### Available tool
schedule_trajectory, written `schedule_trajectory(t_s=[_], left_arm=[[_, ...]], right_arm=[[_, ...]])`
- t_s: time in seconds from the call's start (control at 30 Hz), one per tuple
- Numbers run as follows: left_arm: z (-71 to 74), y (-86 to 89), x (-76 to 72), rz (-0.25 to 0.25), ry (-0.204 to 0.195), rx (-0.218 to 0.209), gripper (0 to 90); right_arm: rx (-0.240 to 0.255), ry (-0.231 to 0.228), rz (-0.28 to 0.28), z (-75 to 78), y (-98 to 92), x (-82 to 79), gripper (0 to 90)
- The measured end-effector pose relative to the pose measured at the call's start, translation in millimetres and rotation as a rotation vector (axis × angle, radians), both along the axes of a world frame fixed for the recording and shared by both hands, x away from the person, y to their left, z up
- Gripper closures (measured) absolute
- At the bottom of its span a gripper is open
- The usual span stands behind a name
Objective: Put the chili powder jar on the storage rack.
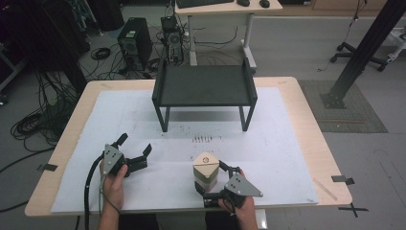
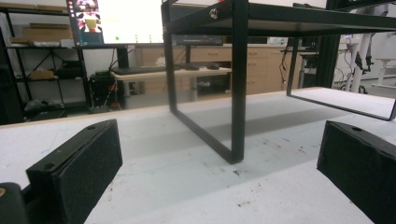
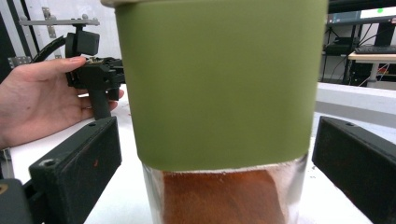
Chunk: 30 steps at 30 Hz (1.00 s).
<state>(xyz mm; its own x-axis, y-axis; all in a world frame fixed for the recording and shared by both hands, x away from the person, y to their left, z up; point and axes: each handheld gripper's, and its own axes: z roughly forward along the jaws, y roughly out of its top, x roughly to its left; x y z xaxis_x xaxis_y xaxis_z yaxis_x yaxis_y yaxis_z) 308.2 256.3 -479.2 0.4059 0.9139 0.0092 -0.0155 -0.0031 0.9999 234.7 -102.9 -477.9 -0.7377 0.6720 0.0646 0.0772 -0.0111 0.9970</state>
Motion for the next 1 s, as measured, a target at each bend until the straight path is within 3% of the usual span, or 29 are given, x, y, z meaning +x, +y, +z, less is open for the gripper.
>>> schedule_trajectory(t_s=[1.0], left_arm=[[0.0,-0.1,0.0,0.001,0.000,0.000,0.4]], right_arm=[[0.007,0.006,-0.004,0.0,6.0,4.8,1.0]])
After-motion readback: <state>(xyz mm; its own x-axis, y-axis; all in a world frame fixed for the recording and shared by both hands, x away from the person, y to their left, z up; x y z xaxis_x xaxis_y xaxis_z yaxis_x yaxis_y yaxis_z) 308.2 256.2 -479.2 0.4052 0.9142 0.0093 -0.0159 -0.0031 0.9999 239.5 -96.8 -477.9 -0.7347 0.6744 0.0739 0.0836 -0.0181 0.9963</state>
